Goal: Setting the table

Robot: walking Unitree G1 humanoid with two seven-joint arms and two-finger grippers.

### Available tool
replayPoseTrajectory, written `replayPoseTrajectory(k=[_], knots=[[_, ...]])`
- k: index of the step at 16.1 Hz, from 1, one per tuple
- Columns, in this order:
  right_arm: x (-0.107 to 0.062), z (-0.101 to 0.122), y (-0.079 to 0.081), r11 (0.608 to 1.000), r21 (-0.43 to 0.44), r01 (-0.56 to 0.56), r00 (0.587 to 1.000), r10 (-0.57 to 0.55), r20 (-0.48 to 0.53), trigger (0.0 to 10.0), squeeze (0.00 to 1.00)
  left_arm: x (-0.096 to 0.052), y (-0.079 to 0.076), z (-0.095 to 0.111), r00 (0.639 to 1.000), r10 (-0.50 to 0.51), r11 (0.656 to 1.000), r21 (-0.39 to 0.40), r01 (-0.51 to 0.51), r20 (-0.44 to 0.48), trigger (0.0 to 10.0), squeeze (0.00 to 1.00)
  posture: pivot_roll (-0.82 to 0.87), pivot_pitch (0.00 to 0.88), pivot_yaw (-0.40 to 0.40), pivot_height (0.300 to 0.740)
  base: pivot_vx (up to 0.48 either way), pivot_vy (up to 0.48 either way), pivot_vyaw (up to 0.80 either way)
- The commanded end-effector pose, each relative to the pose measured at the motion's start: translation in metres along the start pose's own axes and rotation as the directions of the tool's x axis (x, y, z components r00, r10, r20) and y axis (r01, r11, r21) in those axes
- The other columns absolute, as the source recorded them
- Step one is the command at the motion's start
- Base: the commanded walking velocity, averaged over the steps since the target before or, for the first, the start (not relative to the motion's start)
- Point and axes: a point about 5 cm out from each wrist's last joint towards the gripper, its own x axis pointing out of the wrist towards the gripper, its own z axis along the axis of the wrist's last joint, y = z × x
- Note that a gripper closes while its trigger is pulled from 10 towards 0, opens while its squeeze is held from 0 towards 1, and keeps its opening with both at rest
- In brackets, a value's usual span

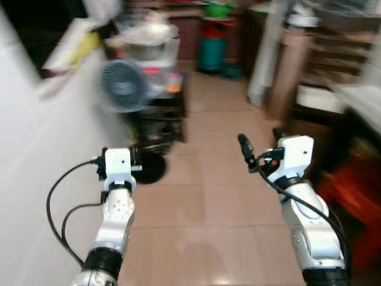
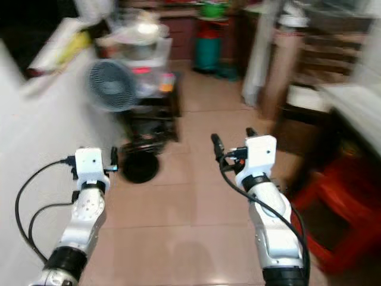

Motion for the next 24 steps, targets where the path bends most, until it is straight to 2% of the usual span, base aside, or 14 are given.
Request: replayPoseTrajectory(k=[1, 4, 5, 7, 9, 11, 13, 14, 16, 18, 19, 20, 21, 24], knots=[[0.004, 0.005, 0.007, 1.0, 0.007, -0.02, 0.999, 0.02, 0.027, 10.0, 0.0, 0.001, 0.009, -0.003, 1.0, 0.024, 1.0, 0.007, -0.024, -0.016, 10.0, 0.0, -0.08, 0.0, 0.031, 0.74, 0.0, 0.48, 0.0], [0.004, 0.005, 0.006, 1.0, 0.006, -0.013, 1.0, 0.013, 0.027, 10.0, 0.0, 0.001, 0.009, -0.004, 1.0, 0.02, 1.0, 0.003, -0.02, -0.02, 10.0, 0.0, -0.08, 0.0, 0.031, 0.74, 0.0, 0.186, 0.0], [0.004, 0.004, 0.006, 1.0, 0.007, -0.01, 1.0, 0.01, 0.026, 10.0, 0.0, 0.001, 0.007, -0.003, 1.0, -0.006, 1.0, 0.018, 0.006, -0.011, 10.0, 0.0, -0.07, 0.0, 0.033, 0.74, 0.0, 0.0, 0.0], [0.004, -0.002, 0.002, 1.0, -0.005, 0.02, 1.0, -0.02, 0.005, 10.0, 0.0, 0.001, -0.003, -0.006, 0.993, -0.116, 0.992, -0.044, 0.115, -0.035, 10.0, 0.0, -0.06, 0.0, 0.027, 0.74, 0.0, 0.0, 0.0], [0.004, -0.009, -0.002, 0.999, -0.022, 0.049, 0.999, -0.049, -0.022, 10.0, 0.0, 0.0, -0.007, -0.011, 0.987, -0.147, 0.989, -0.042, 0.145, -0.067, 10.0, 0.0, -0.06, 0.0, 0.026, 0.74, 0.0, 0.0, 0.0], [0.0, -0.04, -0.019, 0.992, -0.047, 0.119, 0.983, -0.124, -0.135, 10.0, 0.0, -0.007, -0.015, -0.037, 0.954, -0.221, 0.975, -0.075, 0.21, -0.201, 10.0, 0.0, -0.07, 0.0, 0.046, 0.74, 0.0, 0.0, 0.0], [-0.003, -0.052, -0.026, 0.987, -0.06, 0.147, 0.971, -0.156, -0.179, 10.0, 0.0, -0.011, -0.017, -0.046, 0.934, -0.255, 0.967, -0.086, 0.241, -0.249, 10.0, 0.0, -0.08, 0.0, 0.052, 0.74, 0.0, 0.0, 0.0], [-0.007, -0.069, -0.033, 0.983, -0.047, 0.18, 0.949, -0.186, -0.254, 10.0, 0.0, -0.014, -0.023, -0.053, 0.912, -0.286, 0.958, -0.092, 0.27, -0.296, 10.0, 0.0, -0.07, 0.0, 0.058, 0.74, 0.0, 0.0, 0.0], [-0.012, -0.088, -0.035, 0.983, -0.059, 0.173, 0.926, -0.183, -0.33, 10.0, 0.0, -0.017, -0.029, -0.06, 0.884, -0.319, 0.948, -0.104, 0.302, -0.342, 10.0, 0.0, -0.07, 0.0, 0.066, 0.74, 0.0, 0.0, 0.0], [-0.022, -0.109, -0.032, 0.985, -0.103, 0.138, 0.895, -0.168, -0.412, 10.0, 0.0, -0.03, -0.039, -0.075, 0.812, -0.386, 0.92, -0.126, 0.37, -0.437, 10.0, 0.0, -0.07, 0.0, 0.066, 0.74, 0.127, 0.0, 0.0], [-0.031, -0.125, -0.028, 0.985, -0.057, 0.16, 0.855, -0.168, -0.491, 10.0, 0.0, -0.039, -0.036, -0.088, 0.766, -0.384, 0.918, -0.127, 0.375, -0.515, 10.0, 0.0, -0.07, 0.0, 0.065, 0.74, 0.0, 0.0, 0.0], [-0.038, -0.135, -0.024, 0.987, -0.036, 0.158, 0.826, -0.152, -0.543, 10.0, 0.0, -0.041, -0.033, -0.092, 0.753, -0.374, 0.919, -0.106, 0.38, -0.541, 10.0, 0.0, -0.07, 0.0, 0.061, 0.74, 0.0, 0.0, 0.0], [-0.046, -0.143, -0.023, 0.988, -0.041, 0.15, 0.797, -0.146, -0.586, 10.0, 0.0, -0.045, -0.028, -0.098, 0.731, -0.362, 0.924, -0.122, 0.361, -0.579, 10.0, 0.0, -0.07, 0.0, 0.061, 0.74, 0.0, 0.0, 0.0], [-0.062, -0.155, -0.034, 0.963, -0.009, 0.271, 0.711, -0.207, -0.672, 10.0, 0.0, -0.062, -0.009, -0.118, 0.662, -0.314, 0.939, -0.121, 0.322, -0.681, 10.0, 0.0, -0.07, 0.0, 0.067, 0.74, 0.0, 0.0, 0.0]])
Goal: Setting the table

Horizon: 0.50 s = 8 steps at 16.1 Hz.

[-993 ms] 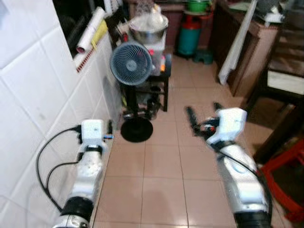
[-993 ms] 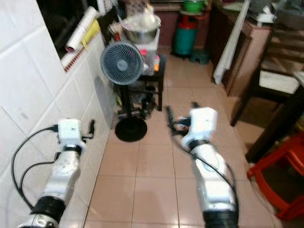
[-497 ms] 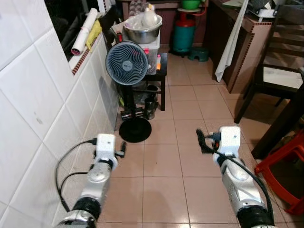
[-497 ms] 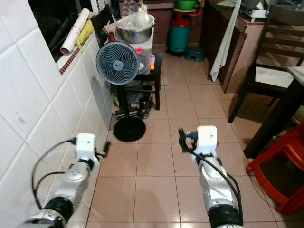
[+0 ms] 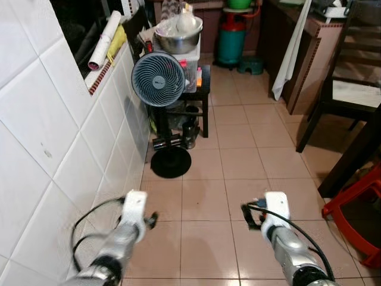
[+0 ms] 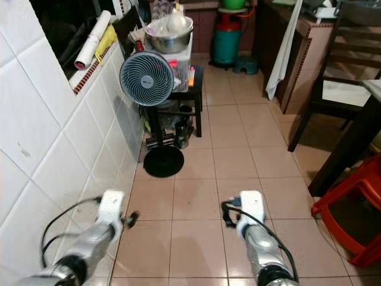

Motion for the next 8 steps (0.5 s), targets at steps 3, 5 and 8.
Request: replayPoseTrajectory(k=[3, 5, 8], knots=[[-0.004, -0.023, -0.002, 0.998, 0.055, 0.007, 0.992, 0.0, -0.128, 10.0, 0.0, -0.005, 0.012, -0.023, 0.994, 0.041, 0.996, -0.071, -0.048, -0.097, 10.0, 0.0, -0.08, 0.0, 0.075, 0.74, 0.095, 0.0, 0.0], [-0.005, -0.026, -0.001, 0.997, 0.073, 0.002, 0.989, 0.009, -0.145, 10.0, 0.0, -0.006, 0.014, -0.029, 0.992, 0.047, 0.992, -0.115, -0.061, -0.117, 10.0, 0.0, -0.09, 0.0, 0.075, 0.74, 0.319, 0.0, 0.58], [-0.005, -0.027, 0.001, 0.998, 0.056, -0.02, 0.988, 0.028, -0.154, 10.0, 0.0, -0.006, 0.012, -0.028, 0.992, 0.044, 0.992, -0.111, -0.057, -0.115, 10.0, 0.0, -0.09, 0.0, 0.075, 0.74, 0.395, 0.0, 0.79]])
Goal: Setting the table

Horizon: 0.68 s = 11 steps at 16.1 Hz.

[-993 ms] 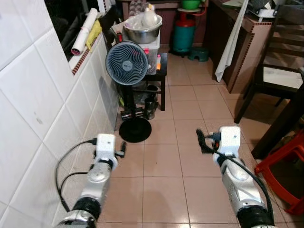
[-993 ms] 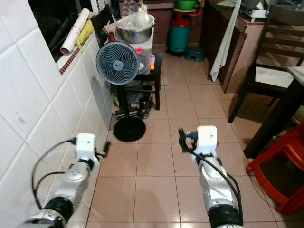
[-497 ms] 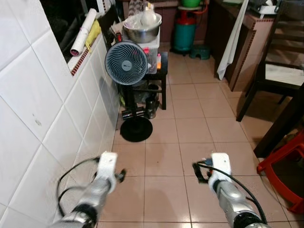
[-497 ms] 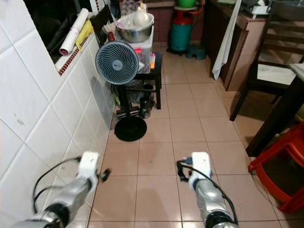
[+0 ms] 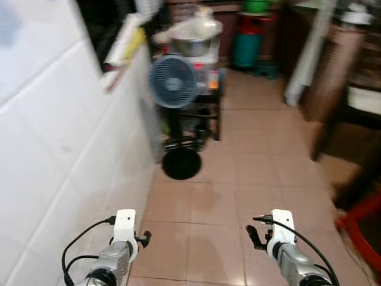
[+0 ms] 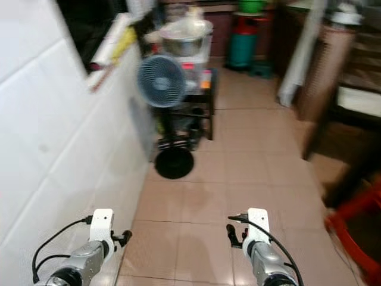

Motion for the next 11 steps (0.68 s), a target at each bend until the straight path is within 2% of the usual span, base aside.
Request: replayPoseTrajectory(k=[1, 4, 6, 11], knots=[[0.0018, 0.0023, 0.0068, 1.0, -0.003, -0.024, 1.0, 0.024, -0.001, 10.0, 0.0, -0.0007, 0.0062, -0.0007, 1.0, 0.015, 1.0, 0.006, -0.015, -0.007, 10.0, 0.0, -0.09, 0.0, 0.075, 0.74, 0.42, 0.0, 0.79], [0.0017, 0.0015, 0.0072, 1.0, -0.005, -0.028, 1.0, 0.028, -0.003, 10.0, 0.0, -0.0006, 0.0055, -0.0003, 1.0, 0.011, 1.0, 0.013, -0.011, -0.006, 10.0, 0.0, -0.09, 0.0, 0.078, 0.74, 0.442, 0.0, 0.63], [0.0015, 0.0004, 0.0058, 1.0, 0.01, -0.01, 1.0, 0.01, -0.009, 10.0, 0.0, -0.0004, 0.0048, 0.0003, 1.0, 0.011, 1.0, 0.014, -0.011, -0.005, 10.0, 0.0, -0.09, 0.0, 0.078, 0.74, 0.268, 0.0, 0.0], [0.0012, -0.0002, 0.0046, 1.0, 0.008, -0.003, 1.0, 0.003, -0.009, 10.0, 0.0, -0.0004, 0.005, 0.001, 1.0, 0.013, 1.0, 0.025, -0.013, 0.004, 10.0, 0.0, -0.09, 0.0, 0.076, 0.74, 0.0, 0.0, -0.29]])
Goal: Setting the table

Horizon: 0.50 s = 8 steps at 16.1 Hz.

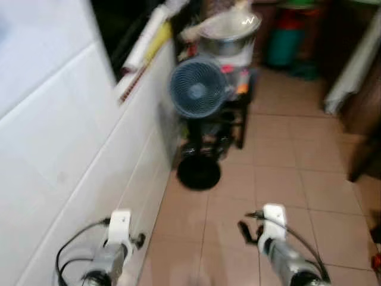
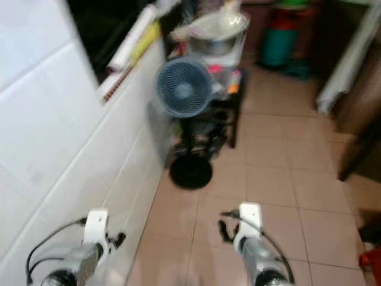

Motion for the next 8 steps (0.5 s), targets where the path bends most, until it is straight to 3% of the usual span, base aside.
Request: replayPoseTrajectory(k=[1, 8], knots=[[-0.0026, -0.0046, -0.0096, 1.0, -0.001, 0.027, 0.999, -0.027, -0.018, 10.0, 0.0, 0.0003, -0.0033, 0.0006, 1.0, -0.008, 1.0, 0.005, 0.008, 0.006, 10.0, 0.0, -0.09, 0.0, 0.076, 0.74, 0.0, -0.334, 0.0], [-0.0028, -0.0034, -0.011, 0.999, -0.025, 0.026, 1.0, -0.026, -0.011, 10.0, 0.0, 0.0001, -0.0043, -0.0011, 1.0, -0.012, 1.0, -0.006, 0.012, 0.007, 10.0, 0.0, -0.09, 0.0, 0.063, 0.74, 0.0, -0.457, 0.0]])
